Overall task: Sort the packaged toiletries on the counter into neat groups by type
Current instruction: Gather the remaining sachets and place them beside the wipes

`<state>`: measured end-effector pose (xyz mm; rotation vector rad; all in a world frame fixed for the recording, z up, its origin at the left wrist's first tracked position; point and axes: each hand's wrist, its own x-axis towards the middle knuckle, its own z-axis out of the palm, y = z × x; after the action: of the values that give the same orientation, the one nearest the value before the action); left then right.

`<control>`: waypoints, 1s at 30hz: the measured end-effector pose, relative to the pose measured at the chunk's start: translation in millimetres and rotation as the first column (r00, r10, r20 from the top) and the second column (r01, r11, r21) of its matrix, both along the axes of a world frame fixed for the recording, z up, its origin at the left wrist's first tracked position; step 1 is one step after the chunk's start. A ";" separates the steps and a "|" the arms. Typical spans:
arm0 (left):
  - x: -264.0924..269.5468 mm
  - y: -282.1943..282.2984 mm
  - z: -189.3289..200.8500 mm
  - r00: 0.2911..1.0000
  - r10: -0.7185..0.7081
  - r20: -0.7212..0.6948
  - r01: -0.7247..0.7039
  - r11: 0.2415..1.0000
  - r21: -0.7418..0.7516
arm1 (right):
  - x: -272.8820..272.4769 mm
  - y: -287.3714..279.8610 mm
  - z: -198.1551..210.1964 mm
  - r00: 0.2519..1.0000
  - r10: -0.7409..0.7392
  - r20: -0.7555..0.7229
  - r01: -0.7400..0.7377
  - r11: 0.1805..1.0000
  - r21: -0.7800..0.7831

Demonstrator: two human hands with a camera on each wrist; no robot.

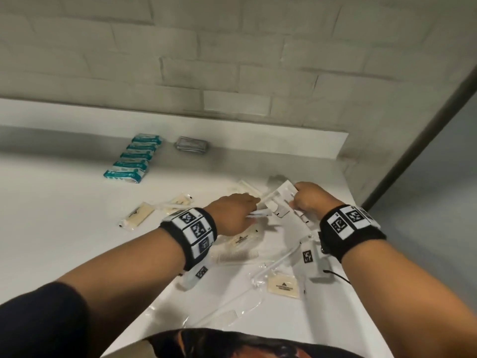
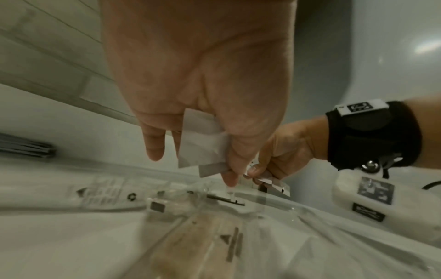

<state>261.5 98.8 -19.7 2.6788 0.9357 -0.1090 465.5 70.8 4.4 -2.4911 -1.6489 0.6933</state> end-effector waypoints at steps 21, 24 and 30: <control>-3.8 19.4 1.9 0.928 0.361 0.089 -0.334 0.915 -0.225 | -18.5 16.5 -9.6 0.926 0.308 0.220 -0.231 0.920 -0.317; -13.3 12.1 5.7 0.617 0.667 0.418 -0.329 0.701 -0.632 | -10.4 10.2 14.0 0.997 0.071 -0.004 -0.071 0.996 -0.060; -10.9 -16.2 30.0 0.310 0.827 0.468 0.219 0.417 -0.882 | -60.9 -4.8 46.1 0.845 0.223 -0.486 -0.169 0.974 0.152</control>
<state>250.6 82.6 10.4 1.0424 0.7264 0.7792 404.6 66.0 50.5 -1.8594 -1.6834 1.1302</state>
